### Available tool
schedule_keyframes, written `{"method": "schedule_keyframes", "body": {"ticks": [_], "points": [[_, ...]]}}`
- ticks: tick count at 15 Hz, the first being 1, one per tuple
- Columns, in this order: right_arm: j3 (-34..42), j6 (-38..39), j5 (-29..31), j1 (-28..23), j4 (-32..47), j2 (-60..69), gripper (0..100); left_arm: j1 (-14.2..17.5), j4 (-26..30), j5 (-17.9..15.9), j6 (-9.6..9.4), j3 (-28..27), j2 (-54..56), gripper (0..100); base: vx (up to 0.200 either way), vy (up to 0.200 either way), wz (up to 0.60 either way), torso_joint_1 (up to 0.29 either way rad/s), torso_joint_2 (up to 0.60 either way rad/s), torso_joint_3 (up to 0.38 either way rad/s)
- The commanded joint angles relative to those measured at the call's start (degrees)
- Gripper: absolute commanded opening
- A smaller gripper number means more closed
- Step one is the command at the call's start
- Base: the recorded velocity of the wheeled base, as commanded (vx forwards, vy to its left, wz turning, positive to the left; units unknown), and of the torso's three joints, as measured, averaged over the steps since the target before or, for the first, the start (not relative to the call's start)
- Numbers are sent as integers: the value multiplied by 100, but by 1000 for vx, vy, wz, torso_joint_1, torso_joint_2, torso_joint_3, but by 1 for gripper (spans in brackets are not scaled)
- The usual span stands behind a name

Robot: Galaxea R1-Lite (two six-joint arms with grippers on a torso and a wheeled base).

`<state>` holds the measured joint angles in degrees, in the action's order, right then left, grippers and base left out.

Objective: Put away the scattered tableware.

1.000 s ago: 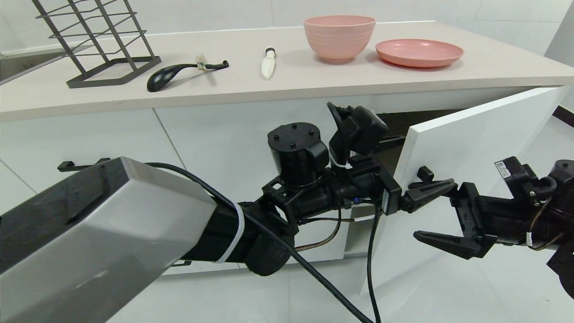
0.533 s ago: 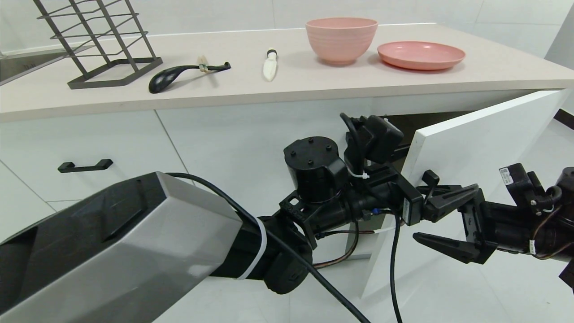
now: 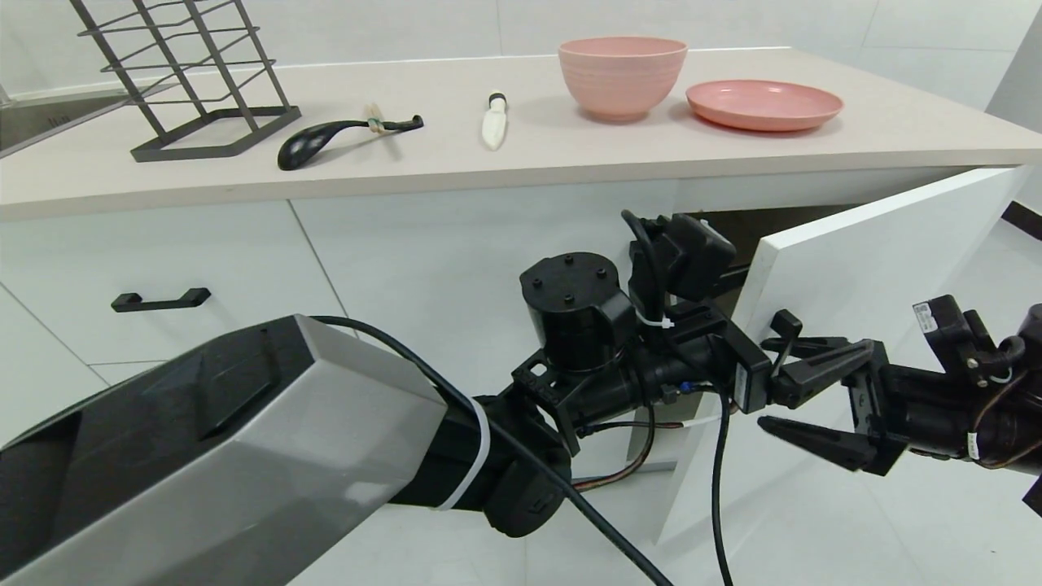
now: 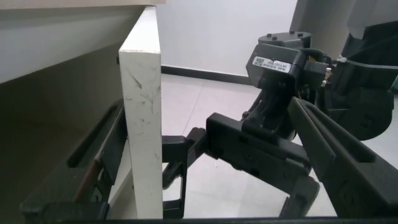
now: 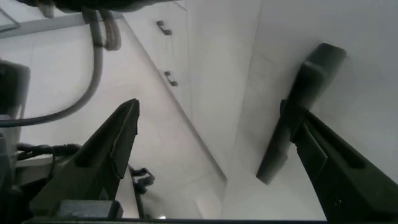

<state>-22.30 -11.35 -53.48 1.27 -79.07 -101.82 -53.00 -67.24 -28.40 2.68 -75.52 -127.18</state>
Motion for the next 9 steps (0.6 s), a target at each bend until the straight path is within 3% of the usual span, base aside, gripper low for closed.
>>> {"method": "schedule_keyframes", "body": {"ticks": [1,9], "points": [[-3,-8,-136,-311,-56,-93,100,-8,9,-69,4,-15,1,100,0,0,0,0,0,0],[393,-131,-163,-452,-65,180,100,-87,9,-60,13,-138,-131,100,0,0,0,0,0,0]]}}
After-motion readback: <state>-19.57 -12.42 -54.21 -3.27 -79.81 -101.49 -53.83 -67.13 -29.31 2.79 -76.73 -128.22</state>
